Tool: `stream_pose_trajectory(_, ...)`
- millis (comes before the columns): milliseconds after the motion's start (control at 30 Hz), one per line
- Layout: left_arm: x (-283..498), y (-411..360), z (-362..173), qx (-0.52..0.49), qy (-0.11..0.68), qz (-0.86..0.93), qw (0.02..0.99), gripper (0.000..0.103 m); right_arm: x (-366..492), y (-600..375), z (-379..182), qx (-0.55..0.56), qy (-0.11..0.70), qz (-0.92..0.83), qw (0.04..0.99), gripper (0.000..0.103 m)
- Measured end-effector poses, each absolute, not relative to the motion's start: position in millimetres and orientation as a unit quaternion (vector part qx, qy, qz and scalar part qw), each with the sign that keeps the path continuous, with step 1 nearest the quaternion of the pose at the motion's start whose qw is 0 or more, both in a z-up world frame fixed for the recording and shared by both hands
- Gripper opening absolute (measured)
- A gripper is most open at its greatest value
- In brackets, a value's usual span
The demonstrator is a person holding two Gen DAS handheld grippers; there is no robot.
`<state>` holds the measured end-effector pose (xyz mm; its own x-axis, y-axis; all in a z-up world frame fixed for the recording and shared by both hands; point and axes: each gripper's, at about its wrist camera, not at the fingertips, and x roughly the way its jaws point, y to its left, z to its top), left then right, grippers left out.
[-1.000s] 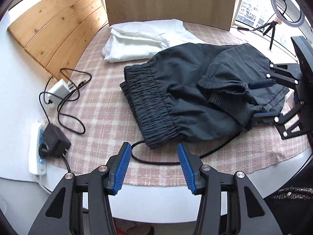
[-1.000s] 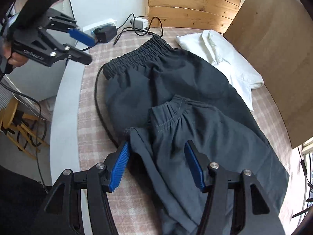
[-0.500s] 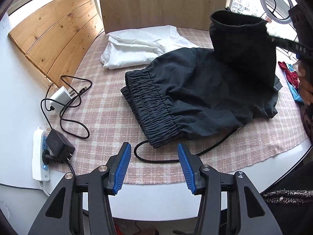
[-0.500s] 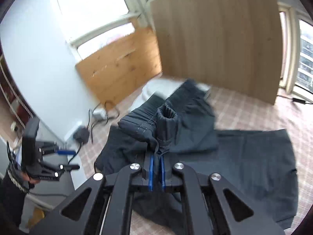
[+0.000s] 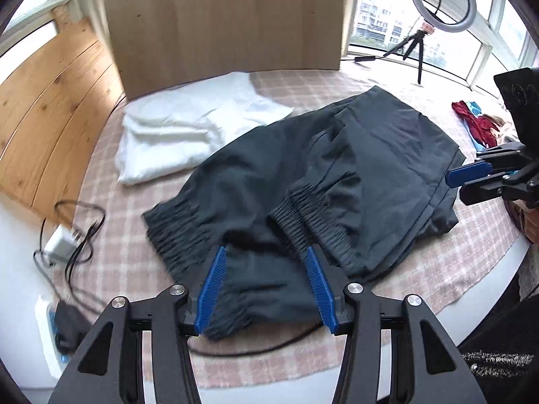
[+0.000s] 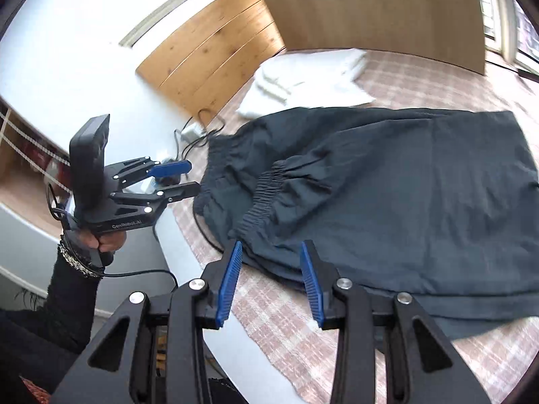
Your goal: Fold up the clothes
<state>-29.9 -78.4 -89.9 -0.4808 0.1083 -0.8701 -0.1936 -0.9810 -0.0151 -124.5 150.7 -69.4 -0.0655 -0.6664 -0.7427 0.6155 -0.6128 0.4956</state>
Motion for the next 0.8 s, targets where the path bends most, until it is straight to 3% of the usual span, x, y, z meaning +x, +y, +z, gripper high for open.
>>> stream_pose_trajectory(167, -96.0, -21.7, -113.3, -0.506, 0.049, 0.844, 0.171, 0.05, -154.1, 224.9, -83.7, 0.54, -0.047, -0.765, 0.348, 0.036)
stream_pose_trajectory(267, -120.4, -15.2, -157.6, -0.569, 0.139, 0.808, 0.062, 0.049, -170.6, 270.9, -96.1, 0.551, -0.065, -0.778, 0.295, 0.036)
stream_pose_trajectory(333, -120.4, -31.0, -168.2, -0.591, 0.148, 0.793, 0.002, 0.049, -177.7, 299.3, -98.9, 0.547, -0.077, -0.788, 0.271, 0.036)
stream_pose_trajectory(467, -111.3, -28.2, -125.4, -0.561, 0.156, 0.813, -0.006, 0.047, -195.4, 337.7, -109.2, 0.536, -0.056, -0.808, 0.236, 0.036)
stream_pose_trajectory(600, -146.0, 21.0, -81.5, -0.535, 0.146, 0.829, 0.072, 0.051, -213.1, 356.4, -126.4, 0.533, -0.023, -0.806, 0.257, 0.036)
stream_pose_trajectory(800, -240.4, 129.8, -83.6, -0.54, 0.187, 0.801, 0.178, 0.056, -225.7, 374.4, -144.8, 0.54, 0.039, -0.776, 0.324, 0.035)
